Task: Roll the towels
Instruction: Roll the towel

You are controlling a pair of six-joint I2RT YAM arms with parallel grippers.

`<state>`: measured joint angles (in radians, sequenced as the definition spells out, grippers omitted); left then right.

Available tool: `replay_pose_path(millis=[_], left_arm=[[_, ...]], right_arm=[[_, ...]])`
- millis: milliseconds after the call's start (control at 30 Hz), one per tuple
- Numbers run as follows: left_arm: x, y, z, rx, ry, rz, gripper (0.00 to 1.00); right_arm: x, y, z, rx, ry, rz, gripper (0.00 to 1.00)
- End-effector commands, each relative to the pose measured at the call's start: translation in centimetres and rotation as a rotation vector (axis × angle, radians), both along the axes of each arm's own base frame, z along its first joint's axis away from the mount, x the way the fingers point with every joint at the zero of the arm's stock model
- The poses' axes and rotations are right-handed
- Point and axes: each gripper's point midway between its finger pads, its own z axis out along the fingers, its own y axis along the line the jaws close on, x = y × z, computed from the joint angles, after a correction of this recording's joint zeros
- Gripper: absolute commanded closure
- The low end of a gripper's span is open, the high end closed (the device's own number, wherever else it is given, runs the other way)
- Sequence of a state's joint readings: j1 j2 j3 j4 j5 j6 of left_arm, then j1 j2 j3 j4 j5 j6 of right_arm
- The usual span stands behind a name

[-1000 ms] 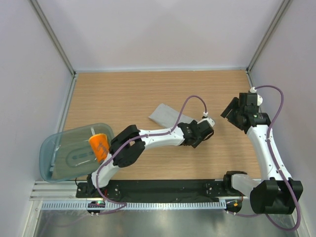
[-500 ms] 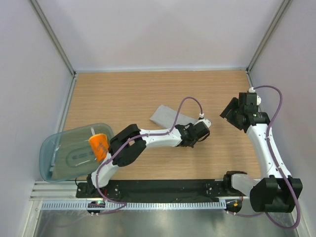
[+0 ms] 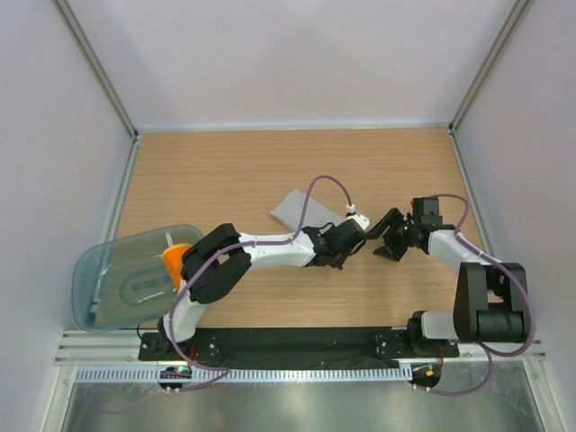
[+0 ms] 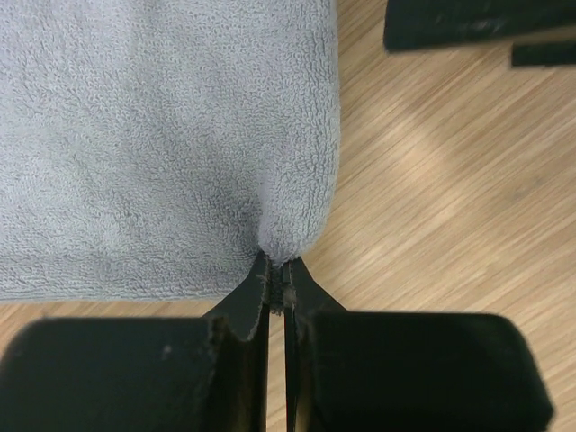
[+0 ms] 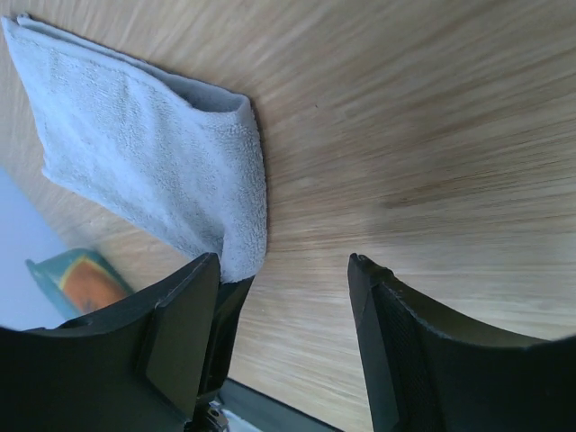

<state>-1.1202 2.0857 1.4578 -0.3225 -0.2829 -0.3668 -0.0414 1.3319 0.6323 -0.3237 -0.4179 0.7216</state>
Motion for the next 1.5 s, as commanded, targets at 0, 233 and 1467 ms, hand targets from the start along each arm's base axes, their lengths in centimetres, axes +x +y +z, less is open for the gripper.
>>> replay_pose_path(millis=[0,233,1467], left_arm=[[-0.7,0.2,1.4,-0.054,0.033,0.011,1.0],[-1.1,0.0,2.9,-0.1,0.037,0.009,1.0],[-0.8,3.4,6.3,-0.402,0.23,0.191,1.0]], right_arm=[[2.9,2.2,2.7,0.158,-0.161,0.01,0.34],[3.7,3.0,0.5,0.175,-0.135,0.009,0.33],[5.9,-0.4,-0.9,-0.203,0.021,0.103,0.61]])
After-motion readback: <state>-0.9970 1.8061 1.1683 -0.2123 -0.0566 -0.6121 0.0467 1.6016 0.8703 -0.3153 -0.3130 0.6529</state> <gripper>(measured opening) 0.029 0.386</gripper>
